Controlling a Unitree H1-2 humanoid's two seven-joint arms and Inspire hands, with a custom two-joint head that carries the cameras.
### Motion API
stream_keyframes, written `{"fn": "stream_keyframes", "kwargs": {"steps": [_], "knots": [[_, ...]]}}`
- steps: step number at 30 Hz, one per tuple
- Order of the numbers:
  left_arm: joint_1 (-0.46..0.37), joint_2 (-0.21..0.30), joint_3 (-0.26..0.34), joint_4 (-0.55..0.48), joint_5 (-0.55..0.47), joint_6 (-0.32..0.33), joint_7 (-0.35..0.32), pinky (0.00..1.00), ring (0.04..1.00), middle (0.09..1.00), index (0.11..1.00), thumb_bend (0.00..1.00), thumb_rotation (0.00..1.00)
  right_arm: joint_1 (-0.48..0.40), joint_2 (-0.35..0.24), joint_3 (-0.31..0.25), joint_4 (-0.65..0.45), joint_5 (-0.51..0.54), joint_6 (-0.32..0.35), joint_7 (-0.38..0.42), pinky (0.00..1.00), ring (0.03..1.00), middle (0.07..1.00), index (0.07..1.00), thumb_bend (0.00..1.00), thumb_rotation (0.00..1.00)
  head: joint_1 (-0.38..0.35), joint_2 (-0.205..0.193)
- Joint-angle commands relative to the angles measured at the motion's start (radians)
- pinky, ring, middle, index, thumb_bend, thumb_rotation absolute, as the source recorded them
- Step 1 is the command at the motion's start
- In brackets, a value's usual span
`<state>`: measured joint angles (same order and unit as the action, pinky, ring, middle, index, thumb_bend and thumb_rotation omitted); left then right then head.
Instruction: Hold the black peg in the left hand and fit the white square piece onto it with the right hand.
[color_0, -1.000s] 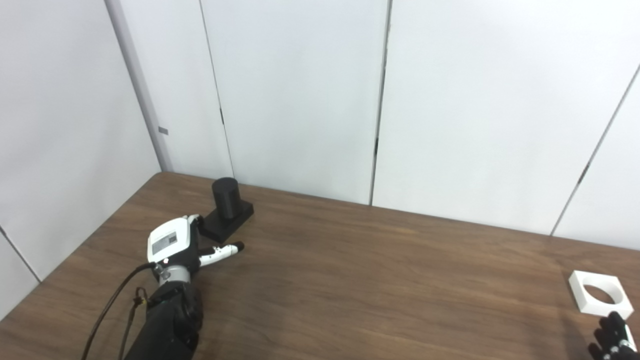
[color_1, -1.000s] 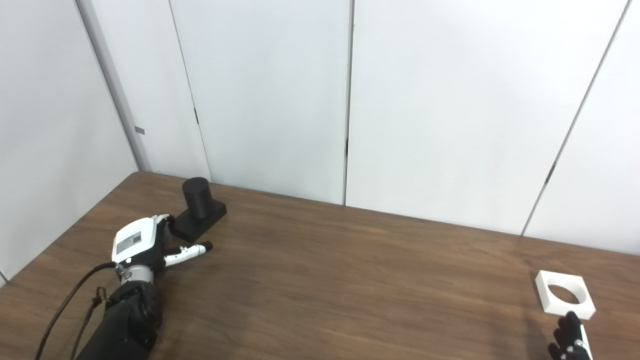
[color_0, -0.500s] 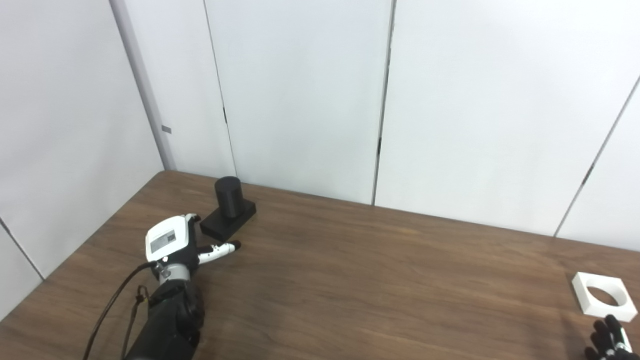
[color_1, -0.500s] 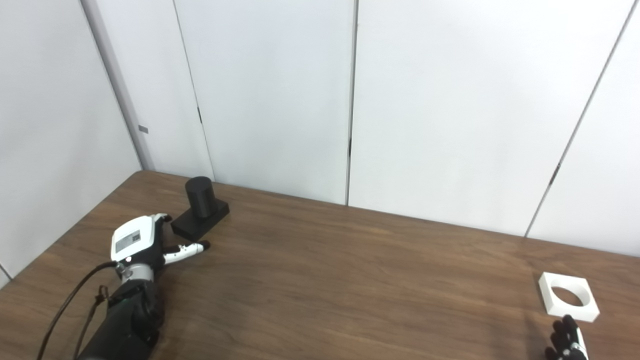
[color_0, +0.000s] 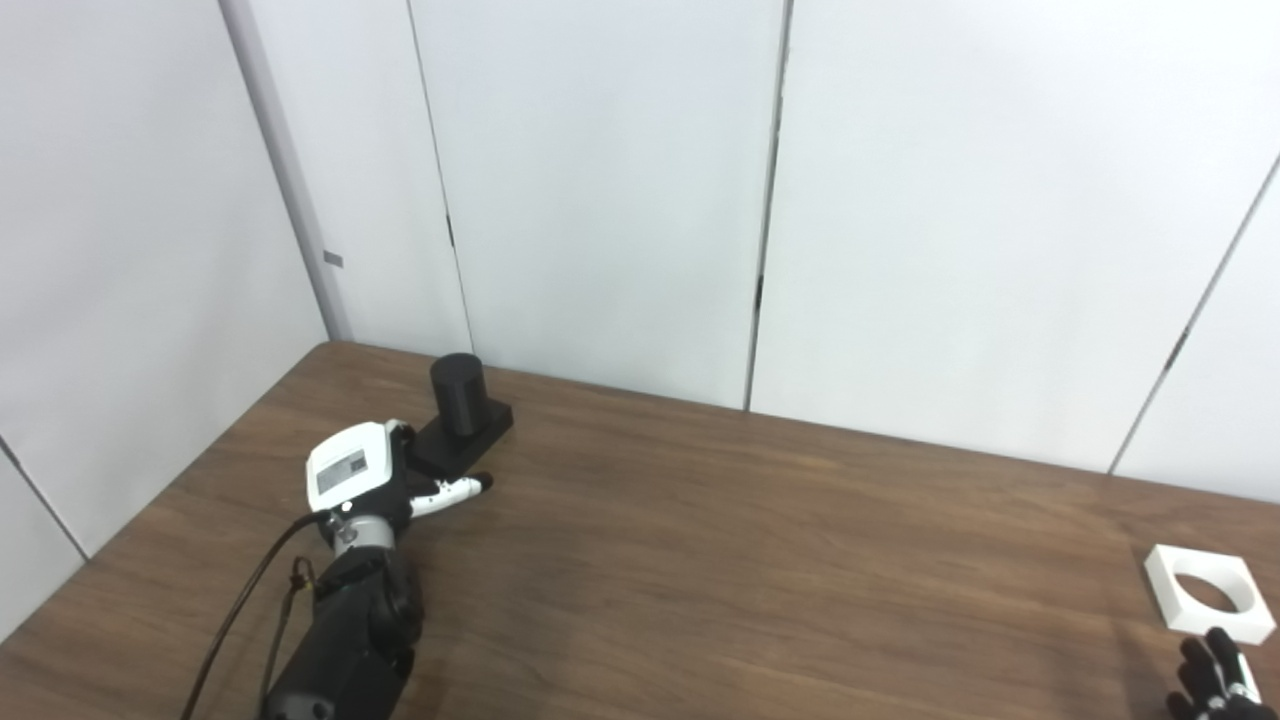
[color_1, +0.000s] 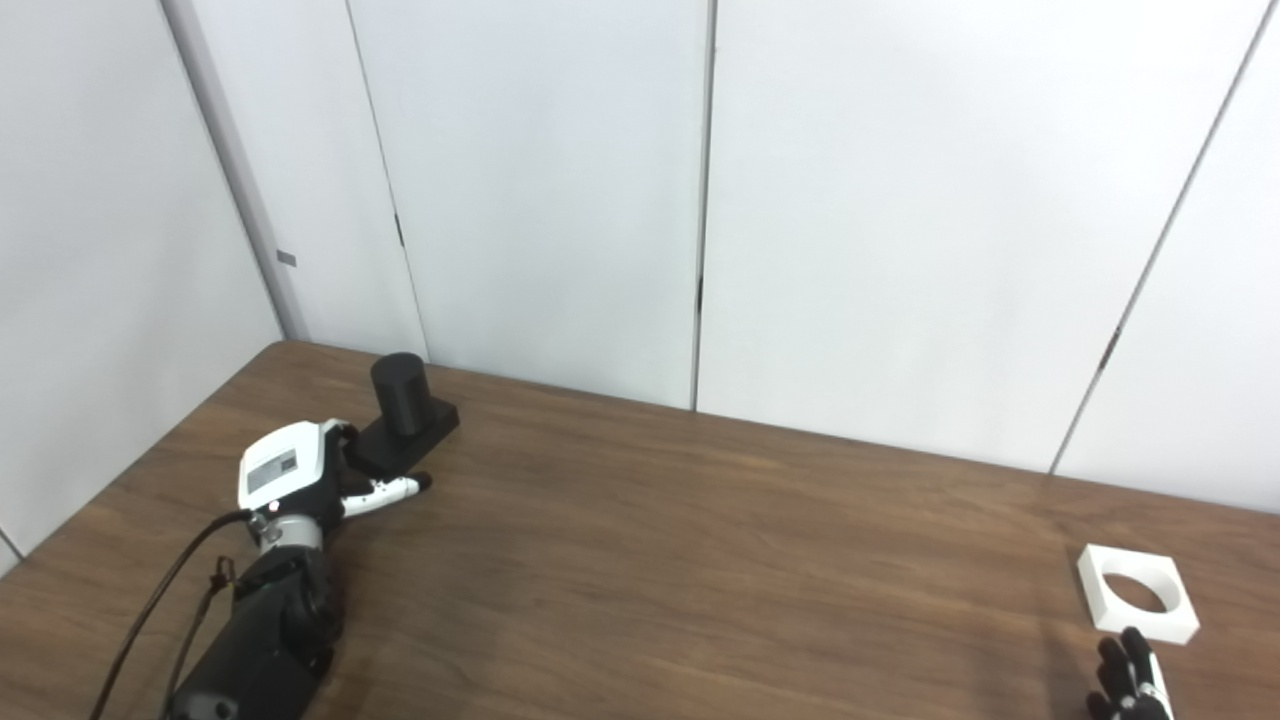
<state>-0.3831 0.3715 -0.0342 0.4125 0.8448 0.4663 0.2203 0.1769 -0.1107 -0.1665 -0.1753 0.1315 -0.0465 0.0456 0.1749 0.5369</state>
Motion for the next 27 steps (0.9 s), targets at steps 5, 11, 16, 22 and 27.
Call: {"fn": "stream_keyframes", "kwargs": {"steps": [5,11,16,22,27], "knots": [[-0.072,0.030,0.003,0.008,0.002,0.003,0.021,0.89,0.888,0.873,0.793,0.95,0.66,0.081,0.022,0.009,-0.049,0.000,-0.014,-0.004,1.00,1.000,0.971,1.000,0.55,1.00,-0.001,0.001],[-0.085,0.032,-0.005,0.033,-0.009,0.002,0.038,0.89,0.887,0.868,0.790,0.94,0.63,0.084,0.023,0.009,-0.056,0.000,-0.008,-0.006,1.00,1.000,0.974,1.000,0.54,1.00,-0.001,0.003],[-0.094,0.033,-0.004,0.049,-0.010,0.002,0.045,0.88,0.882,0.851,0.728,0.92,0.58,0.084,0.025,0.008,-0.059,0.002,-0.003,-0.009,1.00,1.000,0.973,1.000,0.54,1.00,0.000,0.006],[-0.093,0.043,-0.017,0.054,-0.001,-0.001,0.063,0.80,0.840,0.802,0.599,0.84,0.45,0.085,0.025,0.009,-0.067,-0.002,0.004,-0.011,1.00,1.000,0.971,1.000,0.52,1.00,0.000,0.008],[-0.087,0.043,-0.008,0.066,-0.054,-0.051,0.122,0.76,0.790,0.733,0.493,0.78,0.29,0.086,0.023,0.011,-0.068,-0.012,0.010,-0.016,1.00,1.000,0.971,1.000,0.51,1.00,0.001,0.009]]}}
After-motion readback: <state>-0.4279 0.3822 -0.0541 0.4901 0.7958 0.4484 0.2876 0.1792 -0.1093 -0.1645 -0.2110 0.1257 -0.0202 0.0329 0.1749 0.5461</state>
